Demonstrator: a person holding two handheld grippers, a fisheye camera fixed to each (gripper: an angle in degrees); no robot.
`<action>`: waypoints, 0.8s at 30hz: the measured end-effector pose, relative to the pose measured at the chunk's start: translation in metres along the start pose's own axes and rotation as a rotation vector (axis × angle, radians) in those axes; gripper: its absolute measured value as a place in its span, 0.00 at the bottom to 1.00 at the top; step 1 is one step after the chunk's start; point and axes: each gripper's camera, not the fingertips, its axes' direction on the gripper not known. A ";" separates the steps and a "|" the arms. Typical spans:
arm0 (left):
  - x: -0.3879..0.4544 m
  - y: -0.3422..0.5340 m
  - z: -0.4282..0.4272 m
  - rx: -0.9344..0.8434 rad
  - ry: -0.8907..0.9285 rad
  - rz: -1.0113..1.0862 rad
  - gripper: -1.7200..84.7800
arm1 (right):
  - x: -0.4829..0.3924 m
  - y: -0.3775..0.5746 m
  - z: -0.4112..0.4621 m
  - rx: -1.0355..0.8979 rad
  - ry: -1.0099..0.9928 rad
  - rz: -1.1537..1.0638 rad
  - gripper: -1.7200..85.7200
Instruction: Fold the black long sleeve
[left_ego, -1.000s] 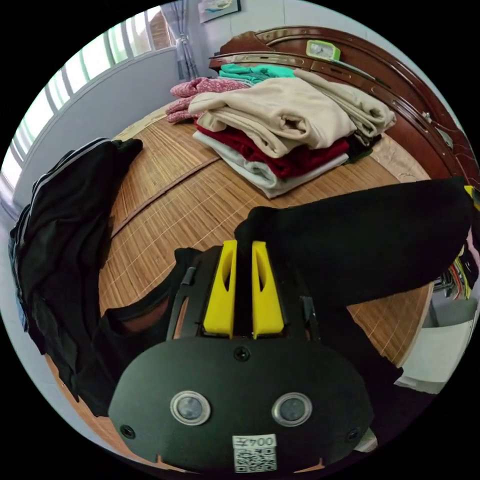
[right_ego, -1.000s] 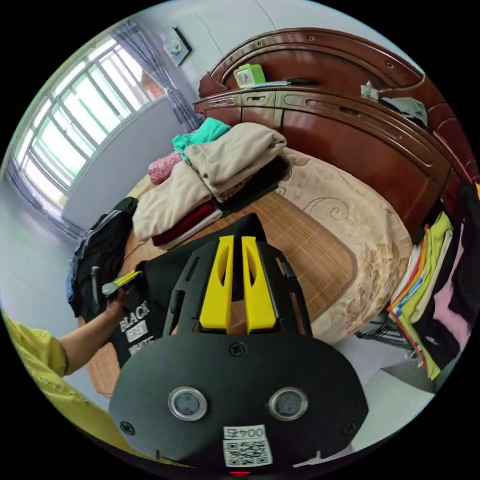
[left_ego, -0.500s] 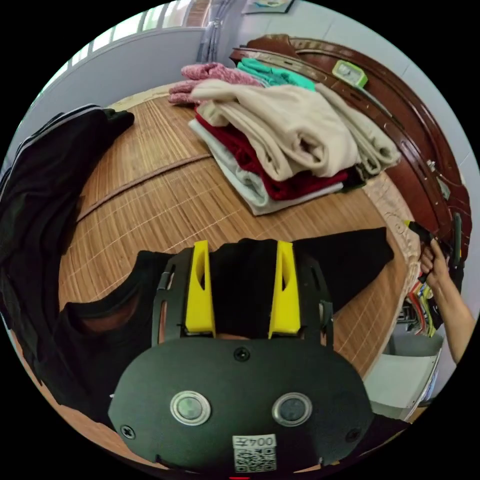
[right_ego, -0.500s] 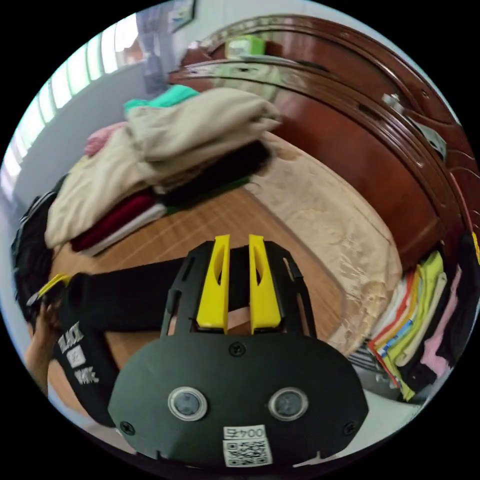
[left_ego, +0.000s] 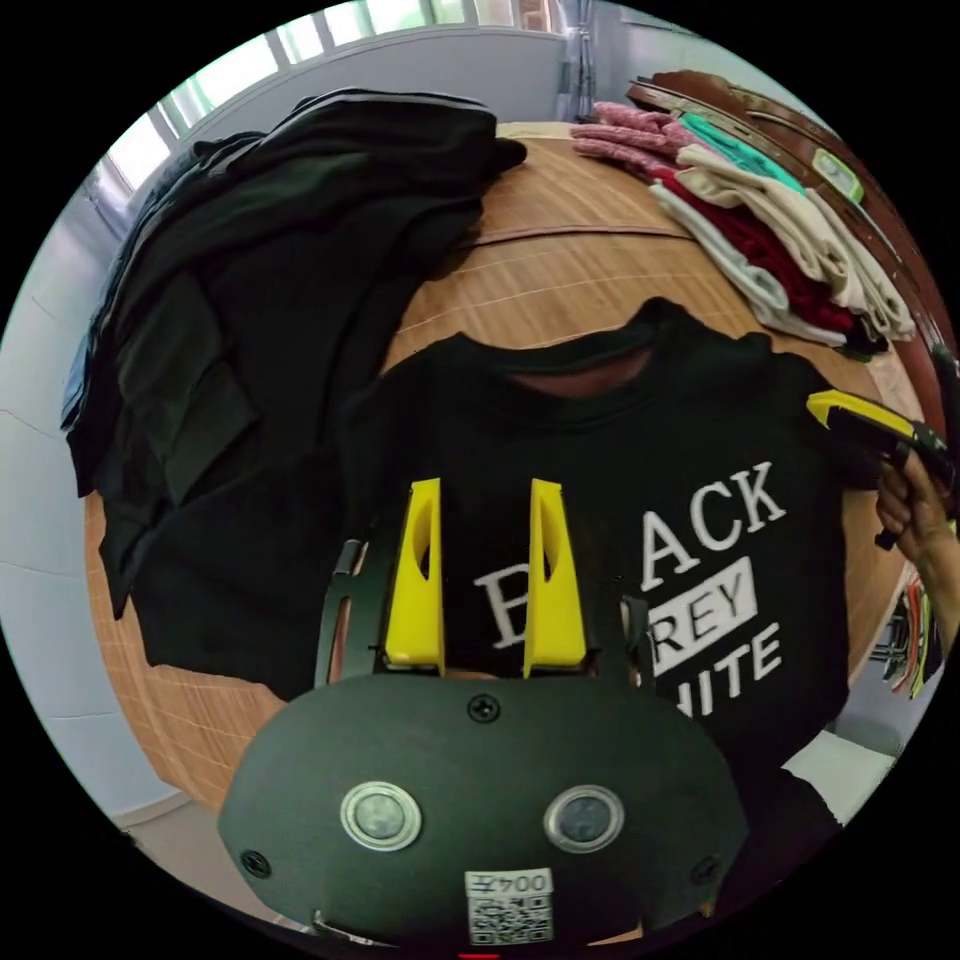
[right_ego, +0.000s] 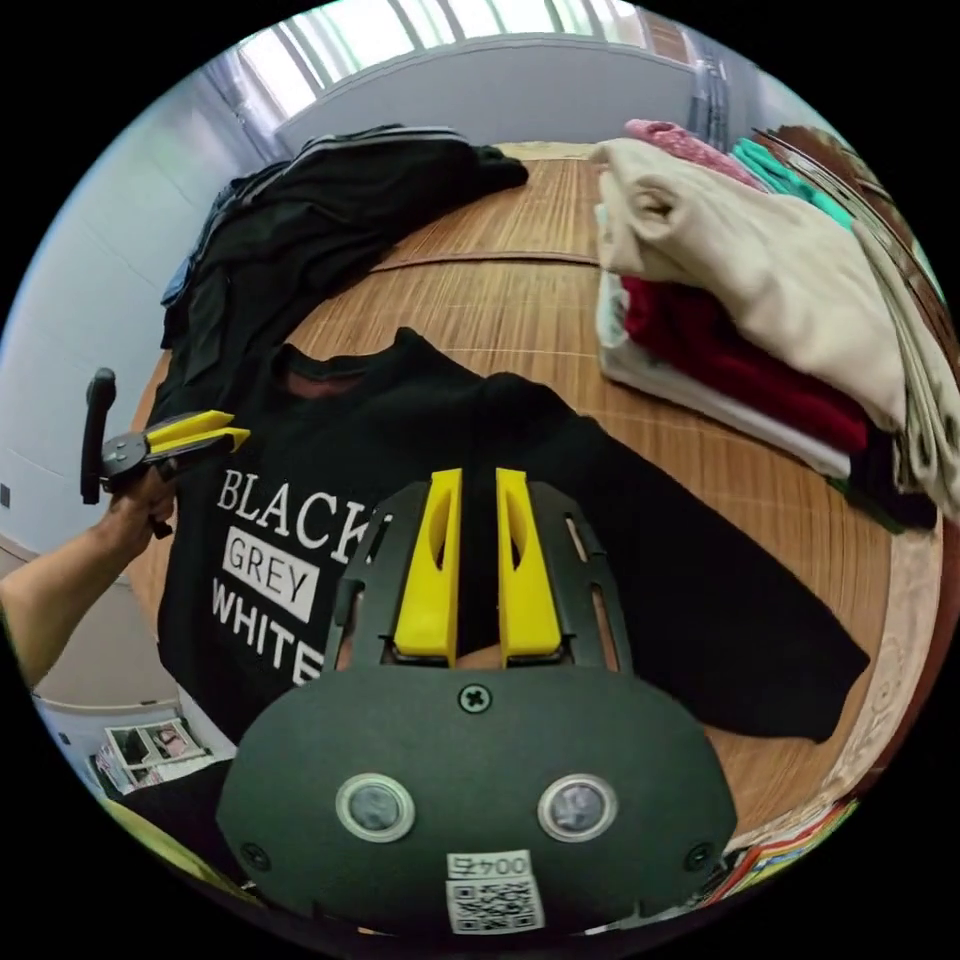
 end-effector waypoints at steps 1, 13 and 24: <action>-0.005 -0.002 0.010 -0.015 -0.009 0.008 0.16 | -0.004 -0.012 0.018 -0.033 0.032 -0.030 0.10; -0.041 0.009 0.017 0.103 0.139 0.034 0.12 | 0.025 -0.023 0.042 0.007 -0.056 0.173 0.09; -0.065 -0.031 0.087 0.023 0.117 -0.062 0.07 | -0.005 -0.067 0.127 -0.131 0.162 0.040 0.07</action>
